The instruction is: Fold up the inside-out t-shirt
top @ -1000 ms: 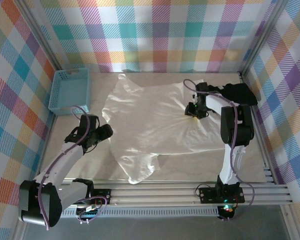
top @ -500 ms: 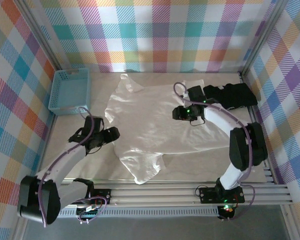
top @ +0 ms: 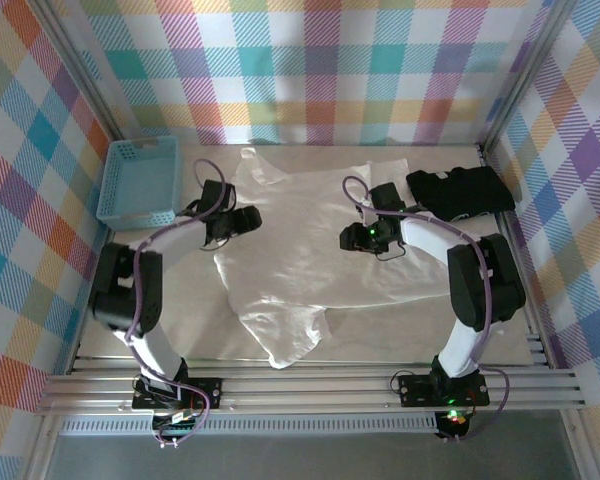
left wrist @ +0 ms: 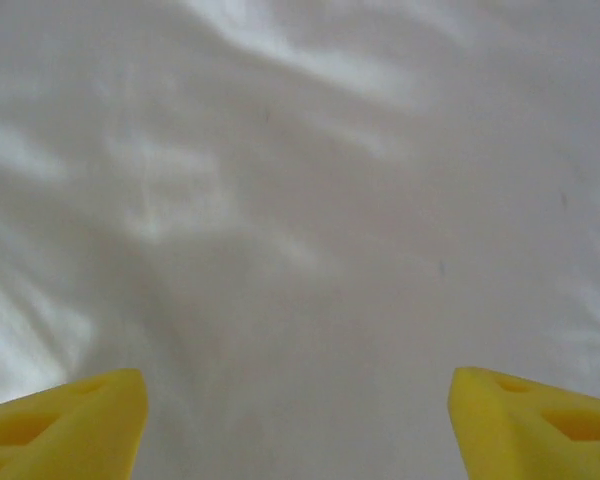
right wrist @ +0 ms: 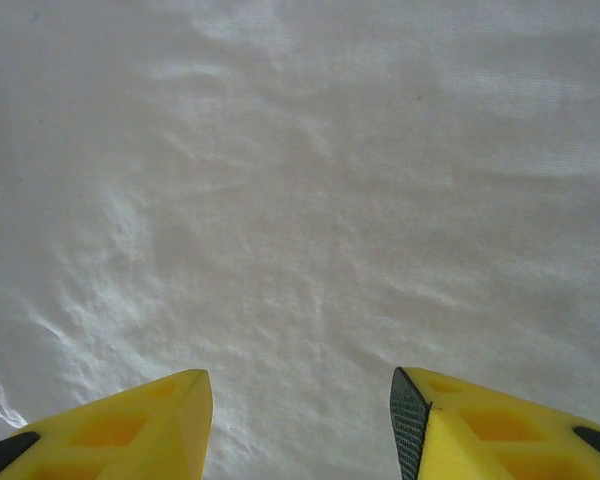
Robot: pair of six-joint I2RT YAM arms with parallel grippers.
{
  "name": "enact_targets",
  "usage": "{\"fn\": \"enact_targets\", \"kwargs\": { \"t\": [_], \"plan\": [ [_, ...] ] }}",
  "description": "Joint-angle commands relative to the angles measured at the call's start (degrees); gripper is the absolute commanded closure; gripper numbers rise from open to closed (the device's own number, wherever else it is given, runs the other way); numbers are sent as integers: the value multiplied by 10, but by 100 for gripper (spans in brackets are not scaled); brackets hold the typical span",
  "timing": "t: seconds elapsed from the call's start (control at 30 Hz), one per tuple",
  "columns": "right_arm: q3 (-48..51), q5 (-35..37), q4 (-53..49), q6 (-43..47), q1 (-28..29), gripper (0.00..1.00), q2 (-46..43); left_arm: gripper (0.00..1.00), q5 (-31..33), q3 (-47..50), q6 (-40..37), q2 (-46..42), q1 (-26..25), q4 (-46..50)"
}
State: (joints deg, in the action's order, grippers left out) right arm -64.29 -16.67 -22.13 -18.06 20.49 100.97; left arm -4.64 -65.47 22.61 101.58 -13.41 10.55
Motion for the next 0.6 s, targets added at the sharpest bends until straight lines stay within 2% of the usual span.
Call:
{"fn": "enact_targets", "kwargs": {
  "t": [0.0,0.23,0.57],
  "plan": [
    [-17,-29,24,-12,1,49,14,21,19,-84,-31,82,24,20],
    [-10,-30,22,-12,0,48,11,21,10,-222,-46,209,55,110],
    [7,-51,1,-48,21,49,23,21,-34,-377,-72,311,94,226]
  ]
}}
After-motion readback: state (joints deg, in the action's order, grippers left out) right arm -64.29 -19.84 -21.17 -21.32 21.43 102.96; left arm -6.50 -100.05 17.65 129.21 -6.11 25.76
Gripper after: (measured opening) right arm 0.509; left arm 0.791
